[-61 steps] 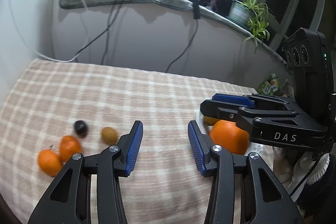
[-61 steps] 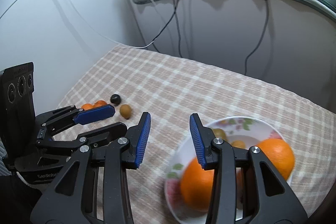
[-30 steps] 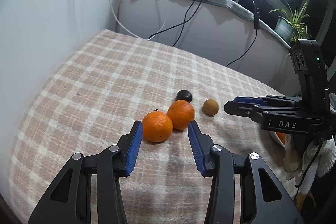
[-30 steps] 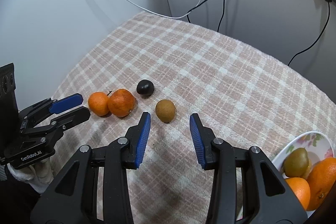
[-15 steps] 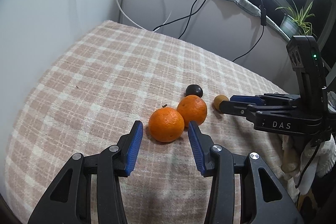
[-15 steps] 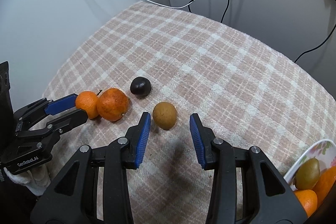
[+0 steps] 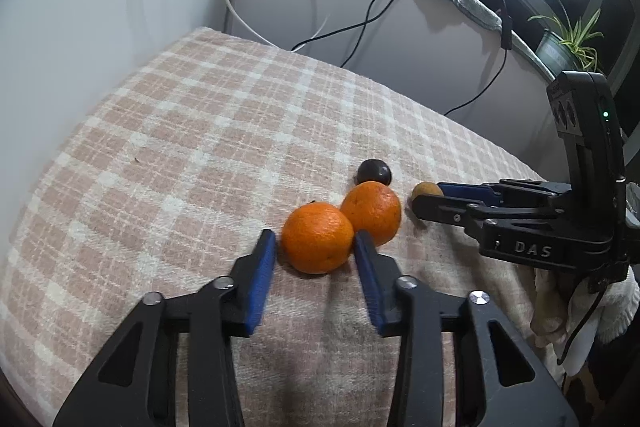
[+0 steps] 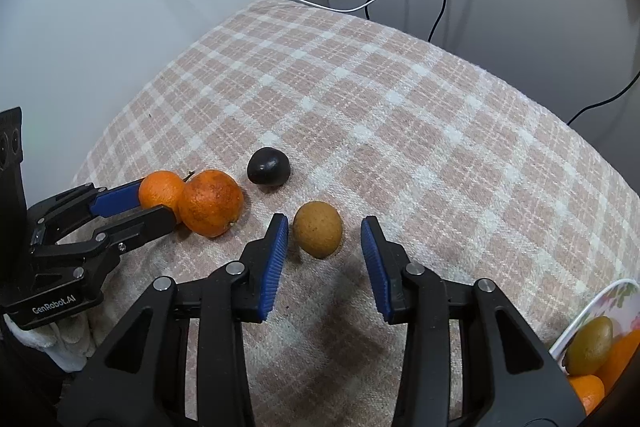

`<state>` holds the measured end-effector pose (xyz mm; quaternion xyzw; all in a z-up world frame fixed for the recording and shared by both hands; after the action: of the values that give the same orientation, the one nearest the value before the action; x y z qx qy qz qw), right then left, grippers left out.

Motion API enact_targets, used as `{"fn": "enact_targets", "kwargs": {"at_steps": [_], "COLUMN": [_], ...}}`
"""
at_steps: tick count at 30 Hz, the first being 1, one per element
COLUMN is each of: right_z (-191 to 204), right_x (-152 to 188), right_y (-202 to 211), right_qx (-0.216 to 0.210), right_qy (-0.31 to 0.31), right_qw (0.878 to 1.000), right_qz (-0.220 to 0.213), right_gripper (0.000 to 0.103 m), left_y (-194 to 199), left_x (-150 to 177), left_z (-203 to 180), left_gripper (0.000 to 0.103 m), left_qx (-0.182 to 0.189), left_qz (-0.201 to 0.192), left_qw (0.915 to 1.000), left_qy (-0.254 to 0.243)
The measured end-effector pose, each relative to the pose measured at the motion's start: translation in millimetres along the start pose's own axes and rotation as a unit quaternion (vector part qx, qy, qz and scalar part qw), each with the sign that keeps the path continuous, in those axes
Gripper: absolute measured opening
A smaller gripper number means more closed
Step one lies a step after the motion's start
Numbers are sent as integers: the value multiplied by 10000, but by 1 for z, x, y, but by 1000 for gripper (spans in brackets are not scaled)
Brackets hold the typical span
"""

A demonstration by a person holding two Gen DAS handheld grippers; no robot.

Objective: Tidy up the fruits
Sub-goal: 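Close the left gripper on a mandarin while the right gripper grasps a brown kiwi, then carry the mandarin and kiwi onto the plate and open both grippers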

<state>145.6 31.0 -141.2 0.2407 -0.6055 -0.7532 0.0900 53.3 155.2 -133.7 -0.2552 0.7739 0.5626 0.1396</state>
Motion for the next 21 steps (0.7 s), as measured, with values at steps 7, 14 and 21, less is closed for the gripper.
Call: {"fn": "enact_targets", "kwargs": {"at_steps": [7,14,21], "right_z": [0,0,1], "right_x": [0,7,17], "right_y": [0,17,39], "right_qx": [-13,6,13], "right_qy": [28,54,86], "right_qw": [10000,9998,9991], "right_qz": [-22,-213,-417], "right_gripper": [26,26,26], "left_y": [1,10,25], "left_x": [1,2,3], "left_z": [-1,-2,-12], "left_gripper": [35,35,35], "left_qx": [-8,13,109], "left_qz": [-55,-152,-308], "left_qw": [10000,9999,9995], "left_qy": [6,19,-32]}}
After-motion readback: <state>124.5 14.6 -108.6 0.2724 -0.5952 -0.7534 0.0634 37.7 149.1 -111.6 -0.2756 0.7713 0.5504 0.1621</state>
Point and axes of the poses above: each gripper's, at about its wrist camera, not at the fingertips, and y roughly against the way its jaws point, z to its left, x to its underside, the point moved 1 cm from there along -y, roughly the way its jaws point, and after that the axes turned 8 degrees about z, right-handed, at the moved point
